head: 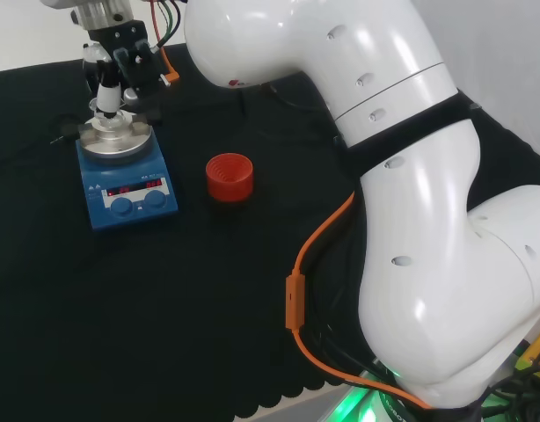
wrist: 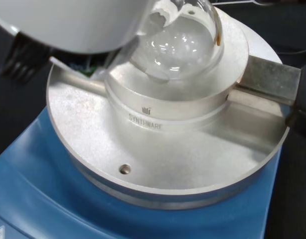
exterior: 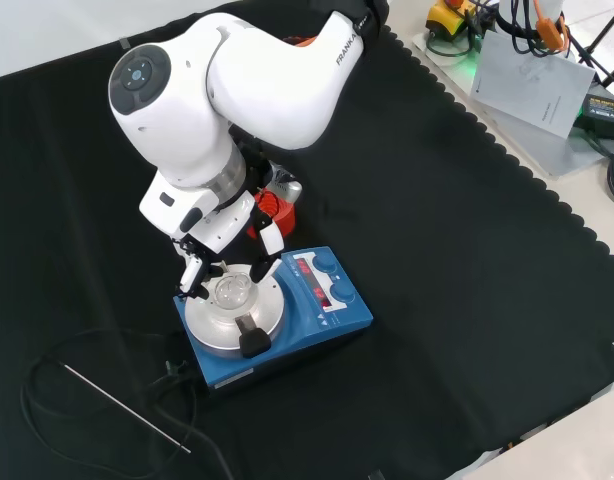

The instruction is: Place the round-bottom flask on the heater.

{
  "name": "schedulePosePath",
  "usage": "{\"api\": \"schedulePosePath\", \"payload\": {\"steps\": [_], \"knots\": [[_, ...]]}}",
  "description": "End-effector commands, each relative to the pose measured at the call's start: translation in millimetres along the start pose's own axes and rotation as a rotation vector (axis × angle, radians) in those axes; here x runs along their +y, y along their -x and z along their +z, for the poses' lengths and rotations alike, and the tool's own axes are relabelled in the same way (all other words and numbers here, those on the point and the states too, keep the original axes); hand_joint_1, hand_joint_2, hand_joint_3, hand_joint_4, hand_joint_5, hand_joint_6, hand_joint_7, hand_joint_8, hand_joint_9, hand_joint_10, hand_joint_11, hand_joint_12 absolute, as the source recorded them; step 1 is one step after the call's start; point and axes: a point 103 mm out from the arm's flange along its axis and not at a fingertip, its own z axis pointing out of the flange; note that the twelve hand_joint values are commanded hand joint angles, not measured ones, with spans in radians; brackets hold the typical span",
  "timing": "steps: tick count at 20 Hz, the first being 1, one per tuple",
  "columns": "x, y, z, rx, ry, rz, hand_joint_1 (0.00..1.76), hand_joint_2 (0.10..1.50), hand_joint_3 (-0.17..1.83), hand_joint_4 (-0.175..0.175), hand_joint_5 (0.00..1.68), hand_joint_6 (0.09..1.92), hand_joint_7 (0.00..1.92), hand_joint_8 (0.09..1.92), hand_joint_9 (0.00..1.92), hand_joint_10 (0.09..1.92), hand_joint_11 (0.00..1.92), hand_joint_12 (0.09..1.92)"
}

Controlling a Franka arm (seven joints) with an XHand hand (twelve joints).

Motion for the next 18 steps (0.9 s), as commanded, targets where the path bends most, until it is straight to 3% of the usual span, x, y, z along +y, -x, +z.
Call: {"api": "schedulePosePath", "payload": {"steps": [1,3,8,18], "knots": [[-2,2,0,-0.011,-0.006,-0.003,1.03,0.34,0.95,-0.175,0.45,1.02,1.07,0.97,1.30,0.72,1.25,1.16],[-5,5,0,-0.018,-0.010,0.000,1.01,0.34,0.94,-0.171,0.36,1.00,1.03,0.97,1.24,0.76,1.22,1.19],[-11,14,2,-0.026,-0.018,0.017,0.88,0.33,0.88,-0.125,0.23,0.78,0.87,0.98,1.01,0.85,1.06,1.30],[-31,30,5,-0.018,-0.038,0.041,0.78,0.35,0.84,-0.092,0.18,0.52,0.70,0.95,0.83,0.87,0.90,1.33]]}}
